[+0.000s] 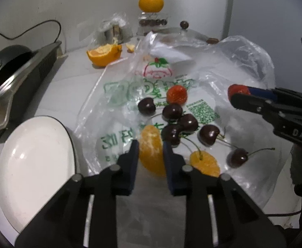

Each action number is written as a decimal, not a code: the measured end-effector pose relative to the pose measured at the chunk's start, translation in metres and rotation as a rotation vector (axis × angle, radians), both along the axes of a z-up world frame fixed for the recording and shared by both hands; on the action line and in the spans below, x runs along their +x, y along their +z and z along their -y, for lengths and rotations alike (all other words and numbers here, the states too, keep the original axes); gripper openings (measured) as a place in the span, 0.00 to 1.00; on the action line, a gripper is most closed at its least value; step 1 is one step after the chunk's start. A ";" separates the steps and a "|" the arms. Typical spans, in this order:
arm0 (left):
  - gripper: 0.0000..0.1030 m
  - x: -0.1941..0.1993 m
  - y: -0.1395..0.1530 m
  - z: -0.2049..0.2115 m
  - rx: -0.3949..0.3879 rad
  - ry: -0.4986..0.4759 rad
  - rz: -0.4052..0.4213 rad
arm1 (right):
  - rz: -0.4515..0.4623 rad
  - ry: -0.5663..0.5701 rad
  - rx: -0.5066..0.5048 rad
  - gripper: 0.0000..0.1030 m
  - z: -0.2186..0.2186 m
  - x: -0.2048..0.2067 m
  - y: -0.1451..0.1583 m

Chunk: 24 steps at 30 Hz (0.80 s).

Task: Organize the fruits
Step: 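Close the left tool on a tangerine segment while the right tool holds the strawberry, then carry both fruits to the white plate and open the left tool to release the segment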

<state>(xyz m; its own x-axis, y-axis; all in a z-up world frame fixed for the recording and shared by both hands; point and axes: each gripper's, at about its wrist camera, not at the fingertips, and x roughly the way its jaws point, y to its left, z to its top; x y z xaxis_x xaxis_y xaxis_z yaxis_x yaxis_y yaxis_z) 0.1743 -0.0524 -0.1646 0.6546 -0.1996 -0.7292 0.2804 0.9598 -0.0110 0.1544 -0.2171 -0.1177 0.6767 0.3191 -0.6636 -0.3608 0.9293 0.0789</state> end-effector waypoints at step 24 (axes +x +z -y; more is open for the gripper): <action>0.19 -0.022 0.004 0.006 -0.002 -0.061 0.091 | 0.041 -0.014 -0.014 0.33 -0.004 -0.009 0.017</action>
<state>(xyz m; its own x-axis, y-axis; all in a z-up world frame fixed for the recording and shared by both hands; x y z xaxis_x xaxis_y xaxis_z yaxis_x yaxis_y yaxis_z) 0.1523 -0.0582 -0.1603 0.7046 -0.2422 -0.6670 0.3382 0.9409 0.0156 0.1450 -0.2131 -0.1012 0.7076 0.3007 -0.6394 -0.3507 0.9351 0.0516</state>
